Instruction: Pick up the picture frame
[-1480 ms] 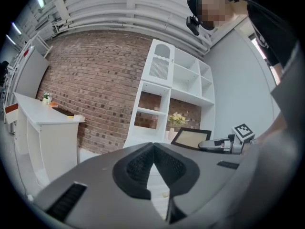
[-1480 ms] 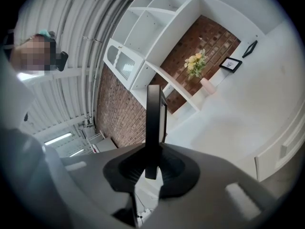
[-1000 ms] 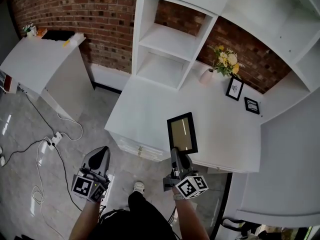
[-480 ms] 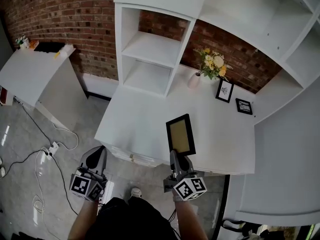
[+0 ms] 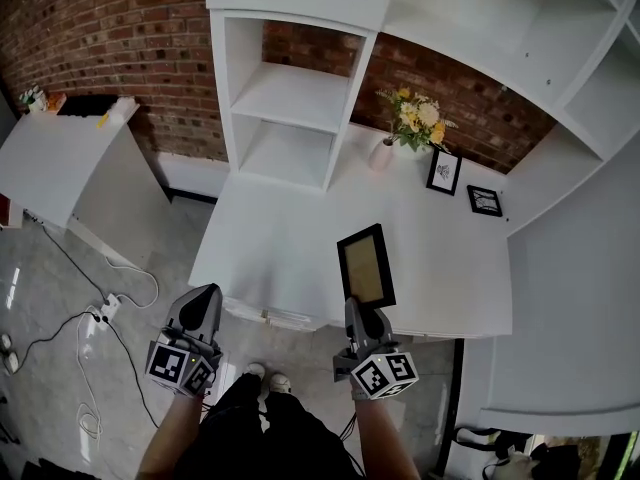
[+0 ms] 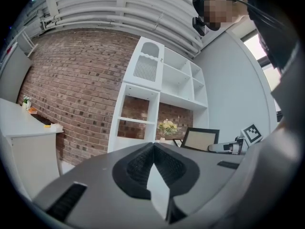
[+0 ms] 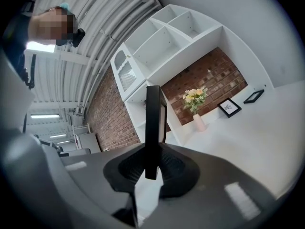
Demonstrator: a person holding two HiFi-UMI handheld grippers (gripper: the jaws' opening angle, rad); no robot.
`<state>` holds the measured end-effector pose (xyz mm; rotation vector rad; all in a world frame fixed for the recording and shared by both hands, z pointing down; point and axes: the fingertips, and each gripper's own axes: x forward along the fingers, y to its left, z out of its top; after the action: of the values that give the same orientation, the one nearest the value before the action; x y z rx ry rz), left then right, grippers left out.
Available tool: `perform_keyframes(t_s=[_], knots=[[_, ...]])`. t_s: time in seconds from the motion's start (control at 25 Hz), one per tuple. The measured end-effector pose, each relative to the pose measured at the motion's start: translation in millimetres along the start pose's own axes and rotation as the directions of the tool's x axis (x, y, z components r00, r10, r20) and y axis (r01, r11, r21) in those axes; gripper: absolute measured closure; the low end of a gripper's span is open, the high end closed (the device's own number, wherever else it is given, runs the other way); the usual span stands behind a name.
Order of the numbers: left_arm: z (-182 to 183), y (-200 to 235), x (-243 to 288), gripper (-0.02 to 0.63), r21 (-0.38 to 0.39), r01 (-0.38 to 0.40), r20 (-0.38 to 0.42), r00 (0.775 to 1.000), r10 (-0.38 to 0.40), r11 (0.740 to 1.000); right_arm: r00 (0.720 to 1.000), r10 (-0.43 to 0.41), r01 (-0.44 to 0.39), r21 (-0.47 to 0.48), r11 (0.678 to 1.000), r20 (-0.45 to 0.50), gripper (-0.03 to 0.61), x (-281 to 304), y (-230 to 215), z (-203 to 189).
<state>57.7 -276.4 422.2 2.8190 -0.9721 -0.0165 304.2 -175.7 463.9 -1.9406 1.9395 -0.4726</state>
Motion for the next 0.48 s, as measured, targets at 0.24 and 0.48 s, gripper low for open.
perform_keyframes(t_s=[0.24,0.48], knots=[[1.0,1.2,19.2,0.606,-0.002,0.059,-0.008,0.998,-0.059,0.998,0.998,-0.044,0.044,-0.019,0.999,0.034,0.518,-5.5,-0.9,12.3],[6.7,-0.3,36.9,0.606,-0.012,0.108,0.002,0.994,-0.108,0.994,0.995,-0.079,0.082,-0.047,0.995,0.059,0.518,-12.6,-1.5,23.6]])
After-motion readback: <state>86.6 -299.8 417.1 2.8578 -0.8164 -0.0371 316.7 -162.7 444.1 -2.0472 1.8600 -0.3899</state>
